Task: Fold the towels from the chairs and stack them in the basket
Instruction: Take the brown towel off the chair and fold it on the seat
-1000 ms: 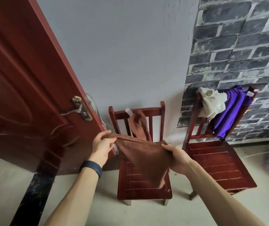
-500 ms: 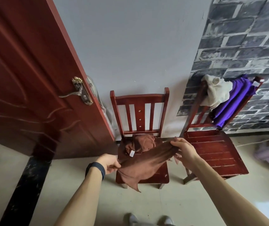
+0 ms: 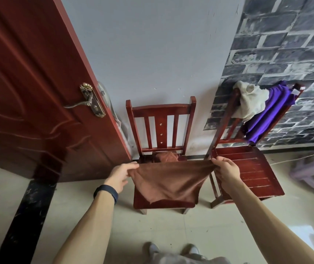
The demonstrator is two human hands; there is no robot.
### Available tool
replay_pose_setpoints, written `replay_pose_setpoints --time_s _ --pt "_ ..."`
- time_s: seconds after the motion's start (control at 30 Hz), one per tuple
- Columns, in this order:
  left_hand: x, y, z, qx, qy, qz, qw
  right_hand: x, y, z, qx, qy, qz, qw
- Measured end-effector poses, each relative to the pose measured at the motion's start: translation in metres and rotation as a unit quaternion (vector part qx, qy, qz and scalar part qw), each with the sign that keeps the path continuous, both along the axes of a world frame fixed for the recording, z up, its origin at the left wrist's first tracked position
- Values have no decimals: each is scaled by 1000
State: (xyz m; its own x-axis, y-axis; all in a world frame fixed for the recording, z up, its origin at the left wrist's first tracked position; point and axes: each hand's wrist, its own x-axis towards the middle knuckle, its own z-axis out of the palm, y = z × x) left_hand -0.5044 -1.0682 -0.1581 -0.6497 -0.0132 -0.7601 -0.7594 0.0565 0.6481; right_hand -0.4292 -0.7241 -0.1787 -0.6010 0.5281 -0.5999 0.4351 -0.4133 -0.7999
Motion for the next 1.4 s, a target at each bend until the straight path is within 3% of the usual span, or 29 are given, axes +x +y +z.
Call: replay_pose_setpoints --time_s 0.1,0.23,0.43,0.57,0.67,0.83,1.0,1.1,1.27,1.33,1.4 --pt "-11 -3 -4 45 70 56 995 -1 5 1 31 13 19 999" --pt "-14 -10 -7 -76 159 25 984 -1 10 12 127 20 41 991" --pt "-25 2 18 -29 197 46 979 -2 26 22 278 6 90 956" --pt "-38 21 39 108 168 142 969 3 36 27 270 30 40 962" --pt "-43 38 46 198 95 138 966 8 39 27 281 22 28 959" --pt "-50 55 46 153 76 66 983 16 50 29 261 1 -21 965" --pt "-51 78 49 7 178 -84 980 40 66 39 251 -38 34 967" --pt "-47 102 38 -87 262 -240 931 67 79 29 344 -77 114 929" --pt "-27 153 0 -358 364 -415 754 126 123 -9 478 -155 158 850" --pt "-14 174 -13 -430 373 -463 679 151 145 -24 478 -179 161 845" --pt "-3 195 -28 -455 368 -502 637 176 170 -42 460 -218 191 839"
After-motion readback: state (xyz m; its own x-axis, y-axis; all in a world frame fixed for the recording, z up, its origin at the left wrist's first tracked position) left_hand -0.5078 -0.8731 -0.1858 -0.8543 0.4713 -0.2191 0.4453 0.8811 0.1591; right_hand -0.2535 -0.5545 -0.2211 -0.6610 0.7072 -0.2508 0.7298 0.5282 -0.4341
